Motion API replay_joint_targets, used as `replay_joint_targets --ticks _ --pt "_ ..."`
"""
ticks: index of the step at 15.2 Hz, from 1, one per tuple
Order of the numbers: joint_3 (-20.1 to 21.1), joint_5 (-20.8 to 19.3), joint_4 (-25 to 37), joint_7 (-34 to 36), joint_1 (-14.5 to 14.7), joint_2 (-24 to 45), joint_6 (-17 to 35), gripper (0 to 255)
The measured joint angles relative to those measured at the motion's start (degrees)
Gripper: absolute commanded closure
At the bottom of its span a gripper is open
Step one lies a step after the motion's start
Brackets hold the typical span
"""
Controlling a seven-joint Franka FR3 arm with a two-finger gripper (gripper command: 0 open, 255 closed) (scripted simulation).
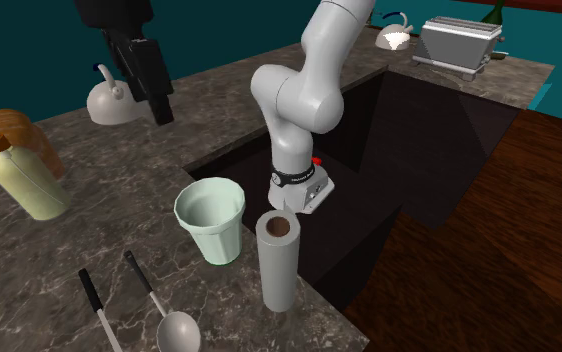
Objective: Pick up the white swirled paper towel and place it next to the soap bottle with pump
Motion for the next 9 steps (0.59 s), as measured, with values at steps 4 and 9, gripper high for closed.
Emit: replay_joint_targets --ticks 4,9 --pt "3.02 1.57 -1.95 3.21 0.95 -0.82 1.47 0" --pt "9.99 5.03 -4.16 10.59 2.99 -0.83 4.53 0"
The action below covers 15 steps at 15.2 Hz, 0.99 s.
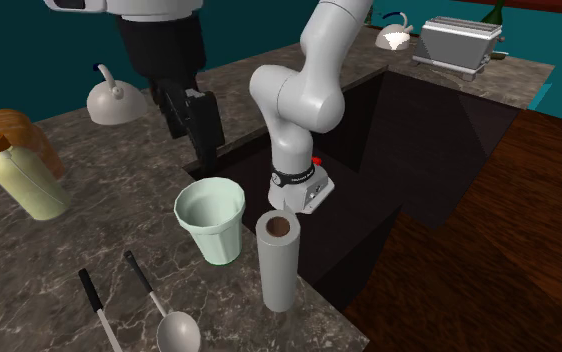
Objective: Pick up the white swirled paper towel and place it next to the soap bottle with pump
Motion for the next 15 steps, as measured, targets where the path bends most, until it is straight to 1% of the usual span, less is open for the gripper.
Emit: replay_joint_targets --ticks 1,5,6,8,10,12,15 --pt "1.68 0.89 -0.98 1.68 0.56 -0.10 1.07 0" --pt "7.47 3.42 -1.68 7.66 2.03 1.12 3.67 0" --pt "9.03 3.77 -0.64 9.21 2.06 2.47 4.22 0" --pt "12.46 5.08 -1.39 12.50 2.73 3.73 6.58 0" --pt "15.73 5.87 -0.37 15.87 3.03 5.49 7.72 0" --pt "17.48 6.47 -1.29 17.29 3.23 6.41 9.71 0" --pt "18.32 6.82 -3.04 17.51 3.22 7.12 12.21 0"
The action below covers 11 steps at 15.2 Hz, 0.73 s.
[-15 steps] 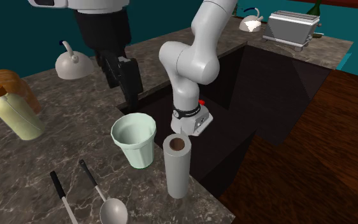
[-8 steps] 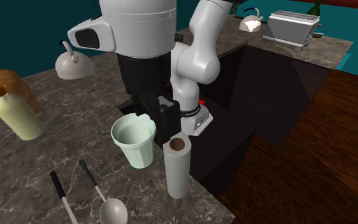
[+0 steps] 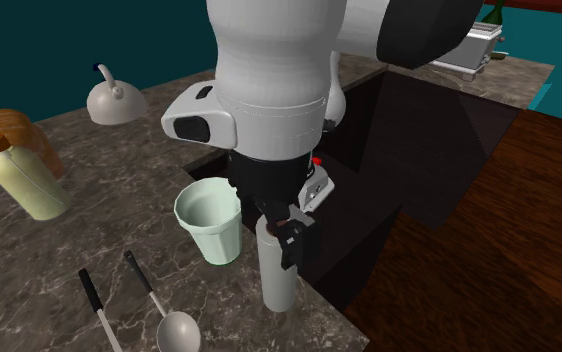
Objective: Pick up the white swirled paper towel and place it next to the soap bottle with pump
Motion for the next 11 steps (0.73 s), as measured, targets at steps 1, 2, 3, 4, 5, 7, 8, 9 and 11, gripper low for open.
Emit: replay_joint_targets --ticks 1,2,3,4,5,7,8,9,11 --pt "0.26 0.13 -0.58 0.06 0.02 0.20 0.79 0" --pt "0.38 0.21 -1.17 -0.02 0.02 0.32 1.50 0" --pt "0.55 0.30 -1.65 -0.02 0.02 0.48 2.13 0" --pt "0.66 0.33 -1.90 -0.02 -0.01 0.63 2.54 0" --pt "0.69 0.38 -2.12 -0.04 0.02 0.62 2.74 0" --pt "0.74 0.39 -2.22 -0.04 0.00 0.70 2.93 0" --pt "0.75 0.39 -2.24 -0.04 0.00 0.71 2.97 0" --pt "0.77 0.40 -2.25 -0.04 0.00 0.72 2.99 0" --pt "0.77 0.40 -2.25 -0.03 0.00 0.73 3.00 255"
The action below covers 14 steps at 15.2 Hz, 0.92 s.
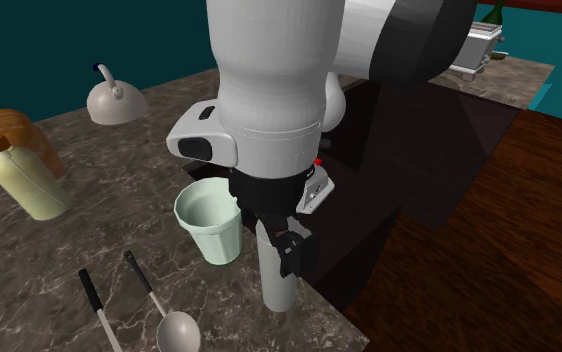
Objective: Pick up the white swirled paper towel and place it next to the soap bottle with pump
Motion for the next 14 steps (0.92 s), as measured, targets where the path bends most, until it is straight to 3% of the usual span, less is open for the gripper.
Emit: replay_joint_targets --ticks 10,14 --pt "0.00 0.04 0.10 0.02 0.02 -0.03 0.01 255" --pt "-0.71 -0.38 1.93 -0.04 -0.06 -0.61 -2.51 255"
